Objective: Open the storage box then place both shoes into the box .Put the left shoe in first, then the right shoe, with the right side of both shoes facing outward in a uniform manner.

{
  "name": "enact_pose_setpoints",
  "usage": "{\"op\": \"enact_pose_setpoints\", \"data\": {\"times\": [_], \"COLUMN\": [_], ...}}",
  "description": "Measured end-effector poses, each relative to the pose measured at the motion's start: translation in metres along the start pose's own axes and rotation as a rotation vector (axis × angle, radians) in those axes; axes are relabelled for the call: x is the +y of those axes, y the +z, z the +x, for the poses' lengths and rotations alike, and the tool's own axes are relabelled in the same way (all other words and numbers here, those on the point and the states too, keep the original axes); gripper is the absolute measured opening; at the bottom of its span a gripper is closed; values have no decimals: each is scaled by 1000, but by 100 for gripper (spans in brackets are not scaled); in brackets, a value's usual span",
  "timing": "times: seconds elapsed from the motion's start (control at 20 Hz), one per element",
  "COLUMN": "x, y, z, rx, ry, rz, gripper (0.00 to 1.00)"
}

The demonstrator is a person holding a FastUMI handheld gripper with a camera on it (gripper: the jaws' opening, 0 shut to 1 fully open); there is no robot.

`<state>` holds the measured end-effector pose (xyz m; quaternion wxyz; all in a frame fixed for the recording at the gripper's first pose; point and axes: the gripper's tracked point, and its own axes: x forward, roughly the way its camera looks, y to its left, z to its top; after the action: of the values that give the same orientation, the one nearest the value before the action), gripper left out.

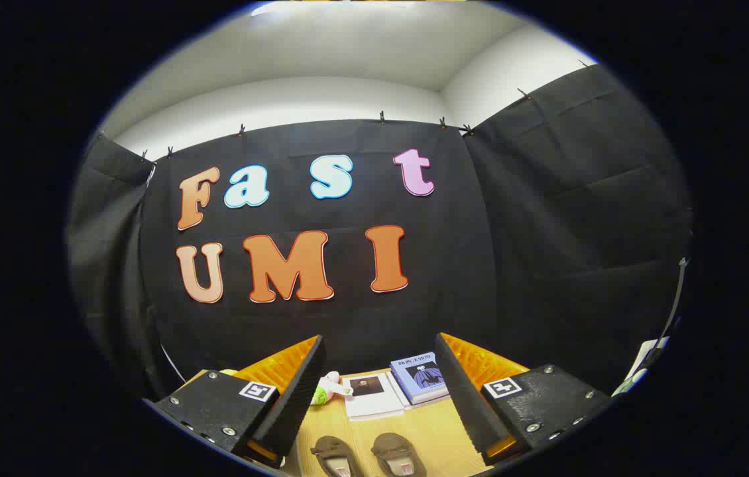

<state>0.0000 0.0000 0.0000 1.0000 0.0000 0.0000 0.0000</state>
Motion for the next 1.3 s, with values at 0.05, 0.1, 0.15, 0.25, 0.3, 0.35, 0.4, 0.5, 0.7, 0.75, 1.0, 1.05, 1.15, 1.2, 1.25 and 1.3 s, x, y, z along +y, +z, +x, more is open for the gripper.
{"op": "enact_pose_setpoints", "data": {"times": [0.05,0.1,0.15,0.25,0.3,0.35,0.4,0.5,0.7,0.75,1.0,1.05,1.15,1.2,1.25,1.3], "x": [1,2,3,9,11,14,15,18,30,32,40,44,54,59,66,72], "y": [1,2,2,3,2,2,0,-1,-6,-8,-18,-22,-36,-47,-58,-71], "z": [1,0,1,3,4,5,6,7,7,8,13,14,19,21,22,25], "rx": [0,0,0,-1,0,1,3,5,21,23,42,51,84,109,140,174], "ry": [-1,0,3,15,20,25,27,31,60,64,84,99,139,165,192,219], "rz": [-2,-1,1,1,-4,-13,-25,-47,-59,-64,-66,-51,-7,21,52,86], "gripper": [98,98,98,98,98,98,98,98,98,98,98,98,98,98,98,98]}}
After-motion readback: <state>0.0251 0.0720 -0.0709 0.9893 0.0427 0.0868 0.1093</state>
